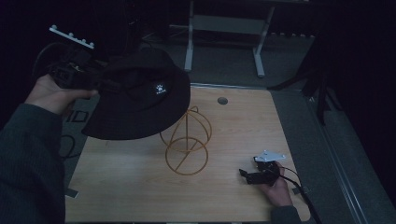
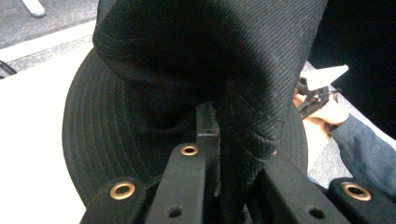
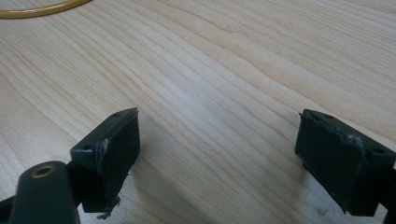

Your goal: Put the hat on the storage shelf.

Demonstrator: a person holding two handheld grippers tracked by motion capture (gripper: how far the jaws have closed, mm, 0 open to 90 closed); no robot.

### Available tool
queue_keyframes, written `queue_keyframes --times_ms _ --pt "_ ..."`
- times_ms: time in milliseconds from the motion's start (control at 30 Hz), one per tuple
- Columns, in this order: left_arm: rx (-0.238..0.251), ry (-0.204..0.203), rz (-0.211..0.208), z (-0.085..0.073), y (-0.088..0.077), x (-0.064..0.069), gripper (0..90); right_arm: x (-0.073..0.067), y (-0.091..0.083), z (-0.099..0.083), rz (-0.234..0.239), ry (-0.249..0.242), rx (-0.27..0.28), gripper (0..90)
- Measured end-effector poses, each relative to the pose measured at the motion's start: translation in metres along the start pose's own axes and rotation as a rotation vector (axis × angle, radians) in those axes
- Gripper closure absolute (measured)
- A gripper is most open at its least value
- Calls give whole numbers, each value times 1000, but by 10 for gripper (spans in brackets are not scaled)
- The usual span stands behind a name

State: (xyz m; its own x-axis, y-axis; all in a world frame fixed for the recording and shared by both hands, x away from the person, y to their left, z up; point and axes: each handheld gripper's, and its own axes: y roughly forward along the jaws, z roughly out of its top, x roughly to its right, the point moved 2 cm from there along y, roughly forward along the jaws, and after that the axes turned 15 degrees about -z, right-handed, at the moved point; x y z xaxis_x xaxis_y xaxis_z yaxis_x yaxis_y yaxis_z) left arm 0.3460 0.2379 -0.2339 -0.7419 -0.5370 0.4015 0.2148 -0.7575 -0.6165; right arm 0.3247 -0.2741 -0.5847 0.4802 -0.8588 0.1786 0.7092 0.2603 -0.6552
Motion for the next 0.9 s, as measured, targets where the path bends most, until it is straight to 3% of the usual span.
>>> queue_keyframes --times_ms 900 --pt "-25 64 -69 10 24 19 879 0 0 0 -1 1 -1 140"
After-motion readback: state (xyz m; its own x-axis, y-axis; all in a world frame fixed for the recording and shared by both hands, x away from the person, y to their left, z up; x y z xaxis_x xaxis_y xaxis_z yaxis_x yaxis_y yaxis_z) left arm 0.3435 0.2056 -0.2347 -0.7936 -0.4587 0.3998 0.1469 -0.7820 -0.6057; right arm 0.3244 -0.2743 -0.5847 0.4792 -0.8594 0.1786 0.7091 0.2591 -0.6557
